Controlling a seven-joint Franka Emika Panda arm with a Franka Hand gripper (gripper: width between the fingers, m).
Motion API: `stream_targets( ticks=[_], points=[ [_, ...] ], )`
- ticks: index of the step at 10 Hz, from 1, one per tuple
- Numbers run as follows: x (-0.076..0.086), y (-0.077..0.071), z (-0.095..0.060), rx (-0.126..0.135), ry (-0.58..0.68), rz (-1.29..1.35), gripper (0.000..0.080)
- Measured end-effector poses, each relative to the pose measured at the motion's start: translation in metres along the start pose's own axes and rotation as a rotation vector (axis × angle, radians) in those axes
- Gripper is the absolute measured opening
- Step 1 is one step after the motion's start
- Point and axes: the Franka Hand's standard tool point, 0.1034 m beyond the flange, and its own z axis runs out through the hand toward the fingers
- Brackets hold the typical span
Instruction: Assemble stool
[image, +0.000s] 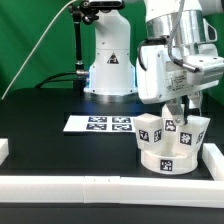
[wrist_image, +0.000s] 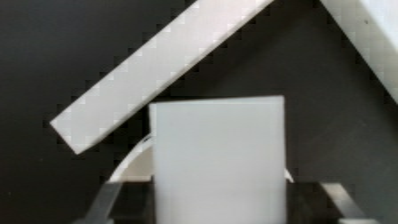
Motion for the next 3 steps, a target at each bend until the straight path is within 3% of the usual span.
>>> stream_targets(
  ticks=[1,2,3],
  points=[
    [0.0003,0.0003,0.0005,-0.001,0.001,-0.023,0.0517],
    [0.0005,0.0005,0.0007,-0.001,0.001,-0.023,0.0611],
    [0.0006,0.0006,0.0009,-0.001,0.002,-0.024,0.0638]
  ],
)
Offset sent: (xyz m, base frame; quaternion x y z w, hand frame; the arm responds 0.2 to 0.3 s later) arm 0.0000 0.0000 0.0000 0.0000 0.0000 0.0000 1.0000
